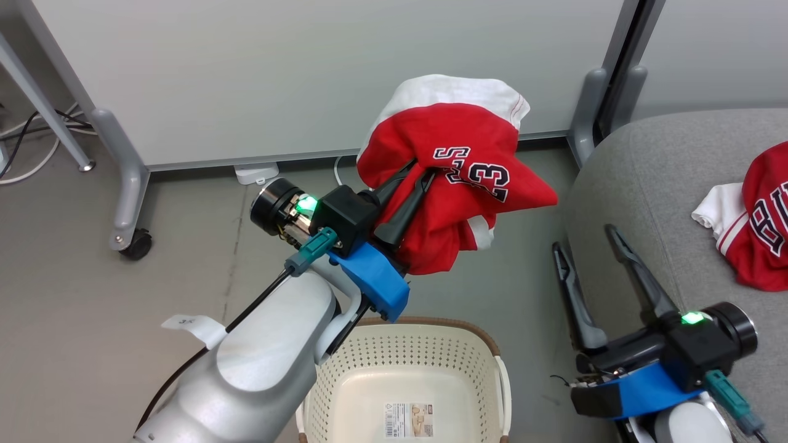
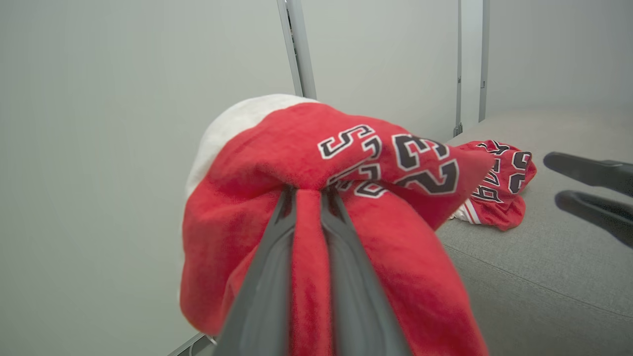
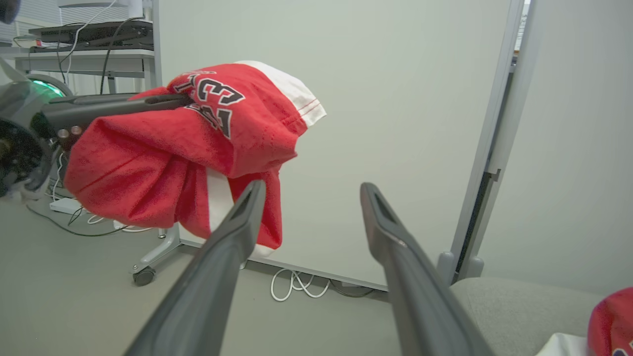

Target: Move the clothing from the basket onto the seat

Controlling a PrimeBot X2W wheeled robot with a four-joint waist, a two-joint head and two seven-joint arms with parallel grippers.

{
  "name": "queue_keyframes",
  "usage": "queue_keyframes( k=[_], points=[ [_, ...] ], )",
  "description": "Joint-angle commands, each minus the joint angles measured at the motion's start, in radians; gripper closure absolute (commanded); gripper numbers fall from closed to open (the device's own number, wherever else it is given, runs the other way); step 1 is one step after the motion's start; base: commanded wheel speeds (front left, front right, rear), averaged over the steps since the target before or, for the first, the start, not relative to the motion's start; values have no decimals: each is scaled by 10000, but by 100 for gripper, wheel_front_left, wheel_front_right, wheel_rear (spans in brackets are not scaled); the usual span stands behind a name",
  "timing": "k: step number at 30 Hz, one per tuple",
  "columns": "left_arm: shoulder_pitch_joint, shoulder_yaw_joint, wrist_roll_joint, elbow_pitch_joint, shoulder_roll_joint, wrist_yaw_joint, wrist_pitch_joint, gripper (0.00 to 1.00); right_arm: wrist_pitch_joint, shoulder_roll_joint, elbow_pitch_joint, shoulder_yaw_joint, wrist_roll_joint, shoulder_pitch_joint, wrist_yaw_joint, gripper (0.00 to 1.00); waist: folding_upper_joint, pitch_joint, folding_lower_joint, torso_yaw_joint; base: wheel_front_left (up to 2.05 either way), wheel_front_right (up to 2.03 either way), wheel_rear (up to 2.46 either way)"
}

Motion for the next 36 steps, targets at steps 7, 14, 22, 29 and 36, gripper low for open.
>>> queue_keyframes(
  k=[7,14,22,29,36],
  points=[
    [-116,-47,62,-206,54,58,41,100,-8,-567,508,915,-114,-816,3,0,-1,199,0,117,0,0,0],
    [-274,-183,88,-316,-45,95,50,100,-7,-954,1509,1910,-285,-1747,3,0,-1,398,0,308,0,0,0],
    [-473,-451,164,-320,-277,26,14,100,-6,-983,2898,2602,-670,-2954,3,0,-1,634,0,540,0,0,0],
    [-655,-694,161,-231,-532,-33,-38,100,-6,-528,3842,2510,-768,-3621,3,0,-1,802,0,753,0,0,0],
    [-704,-841,101,-135,-624,-86,-96,100,-6,-283,4432,2392,-730,-3877,3,74,-1,825,0,872,0,0,0]
  ],
)
